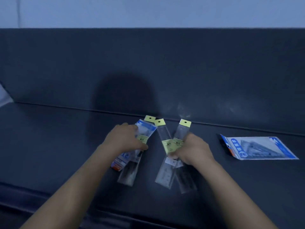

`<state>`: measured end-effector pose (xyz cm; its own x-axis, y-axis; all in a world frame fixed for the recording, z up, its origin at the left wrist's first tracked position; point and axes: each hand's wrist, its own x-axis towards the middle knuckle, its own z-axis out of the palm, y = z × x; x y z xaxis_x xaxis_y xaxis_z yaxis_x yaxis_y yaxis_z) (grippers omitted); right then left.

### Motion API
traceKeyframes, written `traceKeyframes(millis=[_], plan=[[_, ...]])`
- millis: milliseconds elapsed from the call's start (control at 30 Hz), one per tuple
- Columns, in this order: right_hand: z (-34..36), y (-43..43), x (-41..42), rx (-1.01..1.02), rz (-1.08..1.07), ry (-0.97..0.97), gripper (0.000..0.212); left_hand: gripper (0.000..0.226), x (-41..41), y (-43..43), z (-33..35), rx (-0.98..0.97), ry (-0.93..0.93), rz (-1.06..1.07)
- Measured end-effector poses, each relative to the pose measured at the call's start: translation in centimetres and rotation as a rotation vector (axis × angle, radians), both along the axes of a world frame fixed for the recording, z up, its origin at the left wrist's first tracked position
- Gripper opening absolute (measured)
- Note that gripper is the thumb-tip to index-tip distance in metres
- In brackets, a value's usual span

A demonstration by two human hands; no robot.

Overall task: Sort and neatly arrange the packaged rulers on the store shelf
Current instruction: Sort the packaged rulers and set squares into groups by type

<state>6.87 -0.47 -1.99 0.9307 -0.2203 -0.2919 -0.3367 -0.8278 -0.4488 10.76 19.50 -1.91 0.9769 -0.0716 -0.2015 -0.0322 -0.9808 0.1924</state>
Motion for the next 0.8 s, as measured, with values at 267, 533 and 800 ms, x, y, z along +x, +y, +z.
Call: traceKeyframes(millis=[267, 533, 800], plan=[[-0.5, 5.9, -0.1, -0.068, 0.028, -0.209, 0.027, 0.095, 3.2, 2.4, -0.3, -0.299, 0.131, 0.002], [-2.2, 9.3, 1.2, -0.083, -0.047, -0.374, 0.036, 0.071, 4.7, 3.9, -1.3, -0.818, 0.272, -0.178], [-2.1, 8.5, 1.0, 0.060, -0.157, -0.401, 0.050, 0.062, 4.2, 3.4, -1.8, -0.995, 0.338, -0.281]])
